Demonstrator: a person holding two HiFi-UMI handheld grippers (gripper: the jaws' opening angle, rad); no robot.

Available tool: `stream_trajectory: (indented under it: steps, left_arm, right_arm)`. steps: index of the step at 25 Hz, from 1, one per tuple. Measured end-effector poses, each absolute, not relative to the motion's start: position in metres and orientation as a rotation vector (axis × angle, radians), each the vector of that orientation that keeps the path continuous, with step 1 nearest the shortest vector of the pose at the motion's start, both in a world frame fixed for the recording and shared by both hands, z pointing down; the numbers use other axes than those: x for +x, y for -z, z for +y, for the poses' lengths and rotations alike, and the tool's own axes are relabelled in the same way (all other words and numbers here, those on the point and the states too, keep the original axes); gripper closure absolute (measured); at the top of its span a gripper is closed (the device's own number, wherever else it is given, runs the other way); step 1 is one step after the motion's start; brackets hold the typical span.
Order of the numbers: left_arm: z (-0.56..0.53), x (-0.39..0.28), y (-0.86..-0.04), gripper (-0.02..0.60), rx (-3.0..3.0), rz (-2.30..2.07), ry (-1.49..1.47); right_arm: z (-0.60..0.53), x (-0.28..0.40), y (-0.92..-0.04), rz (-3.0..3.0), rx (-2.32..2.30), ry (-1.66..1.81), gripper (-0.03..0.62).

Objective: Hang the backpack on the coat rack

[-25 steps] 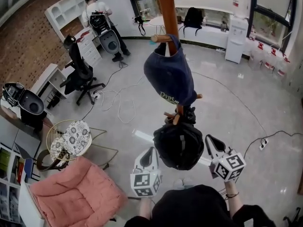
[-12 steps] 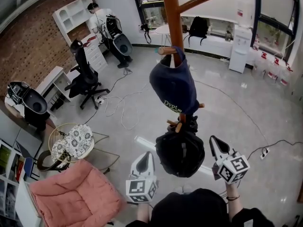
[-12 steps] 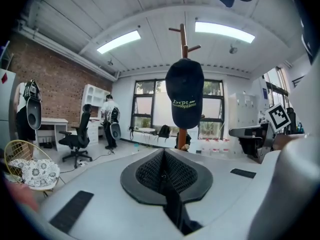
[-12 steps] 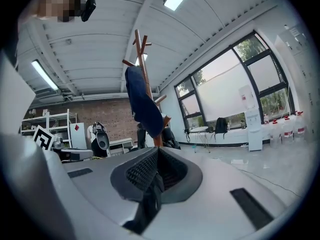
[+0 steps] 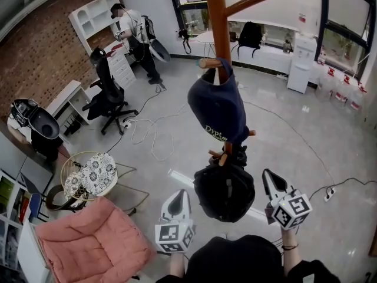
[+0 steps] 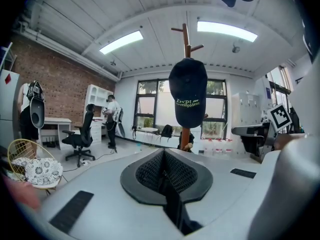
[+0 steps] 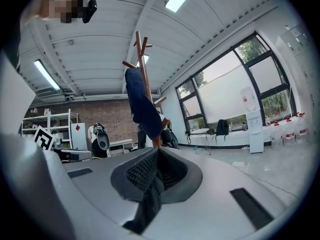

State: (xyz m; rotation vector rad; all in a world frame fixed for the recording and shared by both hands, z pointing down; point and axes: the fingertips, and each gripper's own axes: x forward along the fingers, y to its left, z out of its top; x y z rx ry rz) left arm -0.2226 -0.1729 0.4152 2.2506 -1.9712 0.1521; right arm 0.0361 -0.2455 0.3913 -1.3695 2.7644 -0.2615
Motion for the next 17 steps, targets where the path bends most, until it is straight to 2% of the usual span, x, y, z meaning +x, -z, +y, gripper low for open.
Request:
stream_trajectory:
  steps: [17]
  left_arm:
    - [-0.1779, -0.2277, -0.4236, 0.566, 2.215, -1.977, -0.180]
  right_arm:
    - [-0.2482, 0.0381, -0.4004, 2.799, -1.390, 0.233, 0.582]
